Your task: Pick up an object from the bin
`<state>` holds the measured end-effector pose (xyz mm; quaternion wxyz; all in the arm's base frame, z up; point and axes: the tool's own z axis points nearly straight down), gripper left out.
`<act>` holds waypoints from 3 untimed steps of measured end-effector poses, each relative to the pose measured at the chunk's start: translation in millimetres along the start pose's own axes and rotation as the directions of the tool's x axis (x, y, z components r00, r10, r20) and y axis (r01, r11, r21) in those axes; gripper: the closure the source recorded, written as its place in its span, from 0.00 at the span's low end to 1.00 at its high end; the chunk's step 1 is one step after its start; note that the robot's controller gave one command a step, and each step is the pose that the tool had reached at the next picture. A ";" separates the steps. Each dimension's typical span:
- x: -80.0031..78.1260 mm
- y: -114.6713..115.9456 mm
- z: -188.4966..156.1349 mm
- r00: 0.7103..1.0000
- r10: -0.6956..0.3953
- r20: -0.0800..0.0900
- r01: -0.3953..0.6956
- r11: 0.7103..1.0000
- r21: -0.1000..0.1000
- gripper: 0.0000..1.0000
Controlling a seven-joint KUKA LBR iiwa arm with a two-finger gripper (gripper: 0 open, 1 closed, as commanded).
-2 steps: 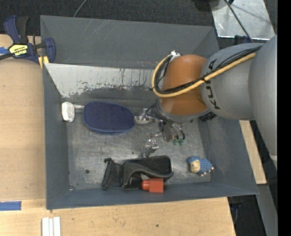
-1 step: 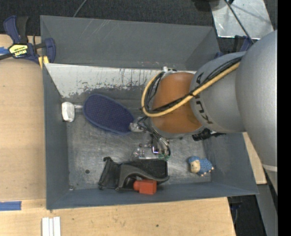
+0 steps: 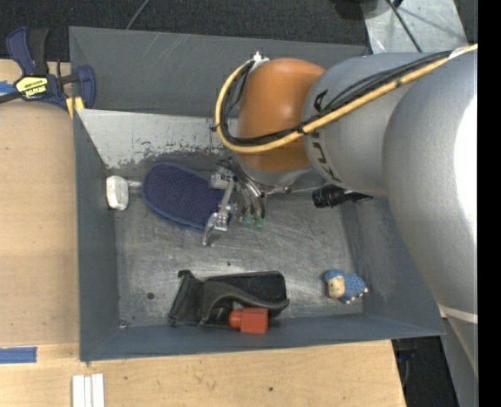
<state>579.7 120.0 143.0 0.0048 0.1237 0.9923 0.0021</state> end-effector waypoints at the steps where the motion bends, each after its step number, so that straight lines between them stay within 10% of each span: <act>1: -20.6 11.2 58.8 0.996 0.085 0.000 -0.085 0.996 0.001 0.00; 2: -25.2 11.2 52.2 0.996 0.084 0.017 -0.084 0.996 -0.004 1.00; 3: -30.4 -2.1 -56.7 1.000 0.027 0.002 -0.027 1.000 0.002 1.00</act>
Offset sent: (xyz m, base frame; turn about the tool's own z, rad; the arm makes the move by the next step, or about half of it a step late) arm 0.0199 0.0057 -0.0609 0.0861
